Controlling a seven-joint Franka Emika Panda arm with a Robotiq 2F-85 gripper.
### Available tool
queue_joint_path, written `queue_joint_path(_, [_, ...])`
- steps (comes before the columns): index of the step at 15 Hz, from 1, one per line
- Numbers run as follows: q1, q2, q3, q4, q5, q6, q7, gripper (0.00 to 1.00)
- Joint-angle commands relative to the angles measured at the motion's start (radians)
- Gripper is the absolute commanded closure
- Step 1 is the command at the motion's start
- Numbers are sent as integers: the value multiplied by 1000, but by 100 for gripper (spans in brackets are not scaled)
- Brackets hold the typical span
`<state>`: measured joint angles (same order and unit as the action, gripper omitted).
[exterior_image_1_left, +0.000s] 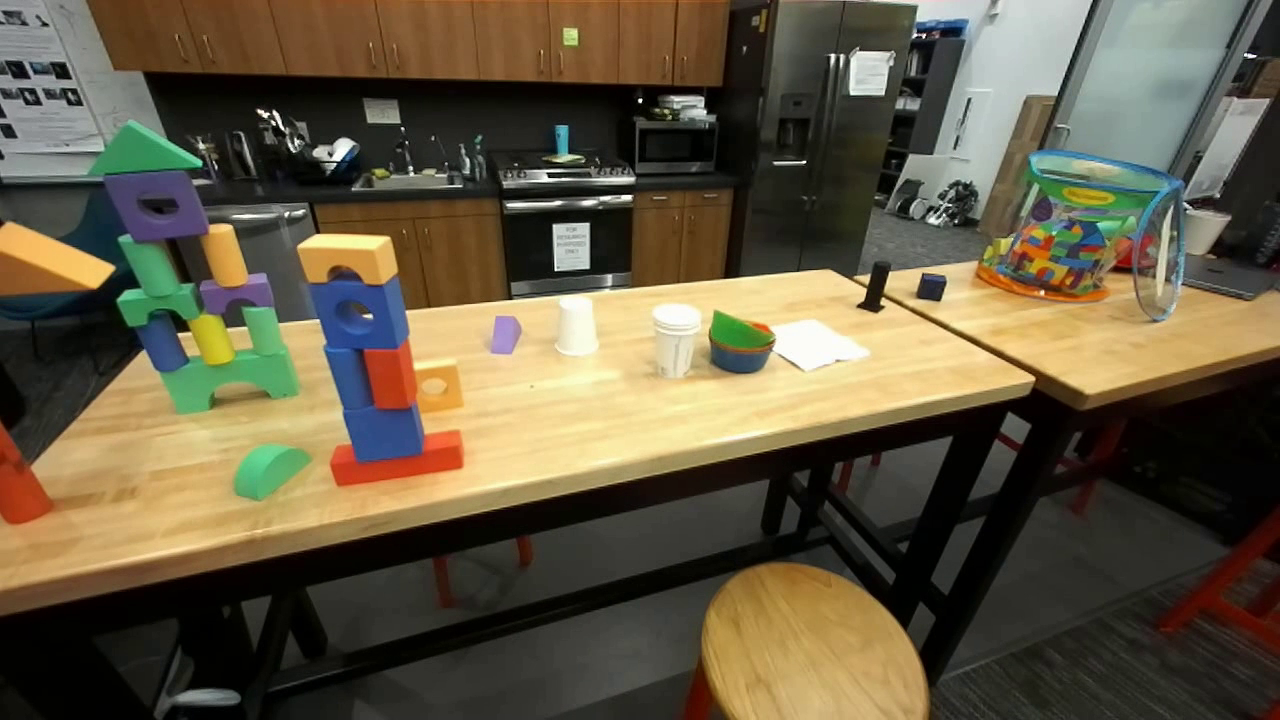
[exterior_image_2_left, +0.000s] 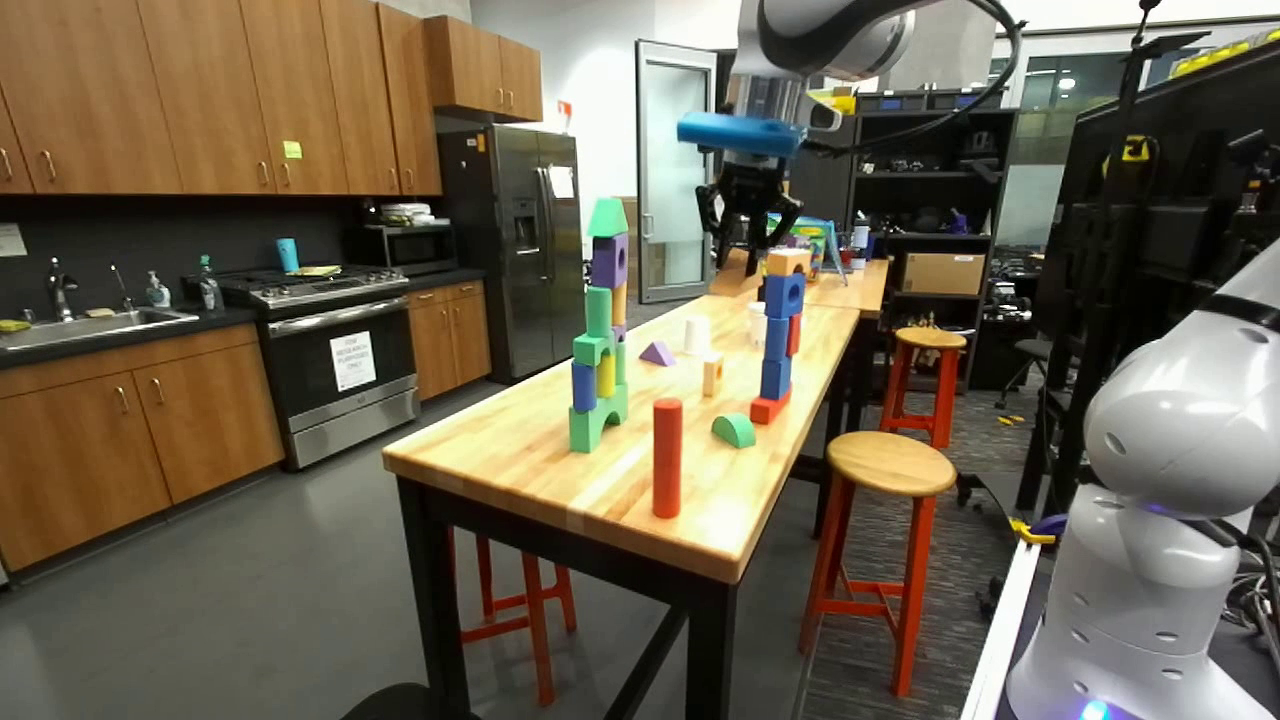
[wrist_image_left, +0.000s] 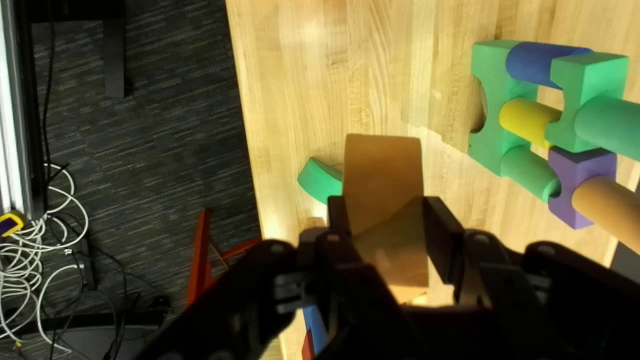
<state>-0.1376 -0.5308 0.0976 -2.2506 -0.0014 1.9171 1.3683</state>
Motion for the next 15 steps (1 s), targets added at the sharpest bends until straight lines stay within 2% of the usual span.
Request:
queue_joint_path(1, [-32, 18, -13, 83, -16, -35, 59, 85])
queue_joint_path(5, [-62, 49, -25, 177, -64, -99, 76, 85])
queue_joint_path(8, [-58, 89, -53, 246, -90, -179, 26, 85])
queue_joint_path(10, [-64, 104, -60, 271, -103, -233, 45, 85])
queue_joint_path(11, [-49, 68, -62, 217, -92, -178, 47, 60])
queue_joint_path(15, [-50, 94, -72, 245, -98, -206, 47, 60])
